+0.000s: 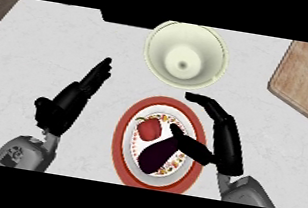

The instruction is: Pick the bell pepper from the plate and place it in the bowl

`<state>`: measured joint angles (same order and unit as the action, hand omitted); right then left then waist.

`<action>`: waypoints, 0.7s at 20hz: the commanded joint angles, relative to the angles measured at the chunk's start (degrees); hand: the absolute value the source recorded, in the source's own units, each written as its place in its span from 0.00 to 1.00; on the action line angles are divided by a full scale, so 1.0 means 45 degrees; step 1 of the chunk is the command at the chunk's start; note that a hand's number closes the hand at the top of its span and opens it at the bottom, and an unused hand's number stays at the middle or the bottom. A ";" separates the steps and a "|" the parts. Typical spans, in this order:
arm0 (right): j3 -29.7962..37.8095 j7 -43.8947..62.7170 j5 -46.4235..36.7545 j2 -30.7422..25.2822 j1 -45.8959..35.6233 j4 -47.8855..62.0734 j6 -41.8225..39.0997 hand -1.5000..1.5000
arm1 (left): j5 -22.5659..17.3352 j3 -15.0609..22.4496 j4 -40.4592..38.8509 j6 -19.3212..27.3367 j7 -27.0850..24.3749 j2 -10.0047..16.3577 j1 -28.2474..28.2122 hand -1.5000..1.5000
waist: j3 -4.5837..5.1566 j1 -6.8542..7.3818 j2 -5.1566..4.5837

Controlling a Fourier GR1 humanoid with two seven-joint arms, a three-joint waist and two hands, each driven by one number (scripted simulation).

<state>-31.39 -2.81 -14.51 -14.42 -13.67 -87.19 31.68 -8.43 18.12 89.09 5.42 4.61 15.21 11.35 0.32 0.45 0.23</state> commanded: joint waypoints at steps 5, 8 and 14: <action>-0.2139 0.4438 -0.5729 0.0397 -0.2635 0.2291 -0.0474 0.00 | -0.0492 0.0051 0.0245 -0.1088 -0.0612 0.0317 -0.0794 0.50 | -0.0009 0.0075 0.0052; -0.2828 0.6992 -0.7027 0.0374 -0.3411 0.2426 -0.2542 0.00 | -0.0246 0.0174 0.0169 -0.0802 -0.0517 0.0046 -0.0516 0.50 | 0.0012 -0.0108 0.0138; -0.3375 1.0946 -0.5832 0.1700 -0.5169 0.3130 -0.8547 0.00 | -0.0456 -0.0011 0.0197 -0.1211 -0.0503 0.0273 -0.0261 0.50 | 0.0017 0.0127 0.0063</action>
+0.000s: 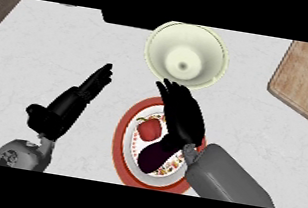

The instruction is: Pick the bell pepper from the plate and place it in the bowl

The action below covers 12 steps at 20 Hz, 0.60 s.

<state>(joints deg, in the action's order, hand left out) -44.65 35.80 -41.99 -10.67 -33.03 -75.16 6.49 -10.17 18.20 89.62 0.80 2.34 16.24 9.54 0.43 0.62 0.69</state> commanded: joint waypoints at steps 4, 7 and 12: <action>-0.0186 0.5500 0.1648 0.2293 -0.1709 -0.0324 -0.5665 0.00 | 0.0387 0.0381 0.0077 0.0229 -0.0133 -0.0321 -0.0374 0.50 | -0.0054 0.0021 -0.0024; -0.0001 0.7342 0.3470 0.2332 -0.2767 -0.0522 -0.6641 0.00 | 0.0272 0.0178 -0.0484 0.0042 -0.0402 -0.0467 -0.0144 0.50 | -0.0064 0.0141 -0.0124; 0.0026 0.8386 0.4649 0.2351 -0.3594 -0.0021 -0.6646 0.00 | 0.0236 -0.0287 -0.0504 -0.0285 -0.0426 -0.0132 -0.0030 0.50 | -0.0077 0.0056 -0.0129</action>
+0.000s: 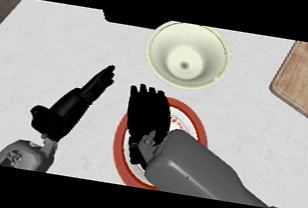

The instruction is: Pick the bell pepper from the plate and place it in the bowl

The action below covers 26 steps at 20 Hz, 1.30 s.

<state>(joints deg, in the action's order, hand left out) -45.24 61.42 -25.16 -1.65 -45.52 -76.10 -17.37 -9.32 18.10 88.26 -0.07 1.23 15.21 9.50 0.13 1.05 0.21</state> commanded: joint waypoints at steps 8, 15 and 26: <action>-0.2124 0.3258 0.1555 0.0354 -0.1145 0.0552 0.0537 0.00 | 0.0070 -0.0381 -0.0360 -0.0310 0.0098 -0.0235 0.0271 0.50 | -0.0015 0.0040 -0.0041; -0.2710 0.2237 -0.0315 0.0355 -0.0384 0.0991 0.1582 0.00 | 0.0339 -0.0037 0.1349 -0.0280 0.0557 -0.0207 -0.0985 0.50 | -0.0028 0.0014 -0.0004; -0.2698 0.1910 -0.2828 0.0357 0.0492 0.1278 0.1555 0.00 | 0.0525 -0.0626 0.0834 -0.0399 0.0714 -0.0495 -0.0496 0.50 | -0.0029 -0.0213 -0.0012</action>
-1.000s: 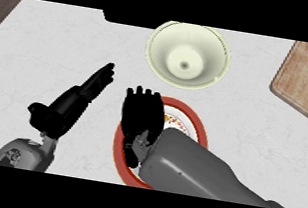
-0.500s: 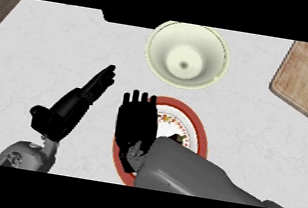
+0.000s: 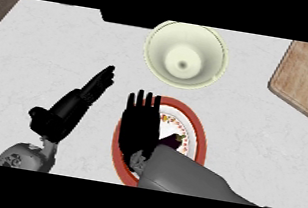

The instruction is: Pick the bell pepper from the plate and place it in the bowl

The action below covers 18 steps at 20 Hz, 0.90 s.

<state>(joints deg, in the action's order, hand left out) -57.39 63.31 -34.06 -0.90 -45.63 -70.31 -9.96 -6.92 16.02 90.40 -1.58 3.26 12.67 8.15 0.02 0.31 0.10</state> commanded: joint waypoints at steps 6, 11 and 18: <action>0.0667 0.0806 -0.0643 0.0192 0.0318 0.1306 0.0091 0.00 | 0.0319 -0.0231 -0.0343 -0.0073 0.0262 -0.0482 0.0595 0.50 | -0.0002 0.0033 -0.0027; 0.1188 -0.0623 -0.1734 0.0190 0.1205 0.1998 0.0538 0.00 | 0.0452 -0.0466 0.0236 -0.0472 0.0045 -0.0176 -0.0270 0.50 | -0.0004 0.0014 -0.0024; 0.1098 -0.1614 -0.0985 0.0195 0.0441 0.3149 0.1625 0.00 | 0.0740 -0.0587 -0.0499 -0.0755 -0.0535 -0.0680 -0.0022 0.50 | -0.0002 0.0141 -0.0063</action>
<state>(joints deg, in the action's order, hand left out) -51.79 57.68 -38.70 -0.29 -41.84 -61.91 -6.72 -3.64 14.63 90.66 -3.11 3.47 9.68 7.57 -0.09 0.66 0.26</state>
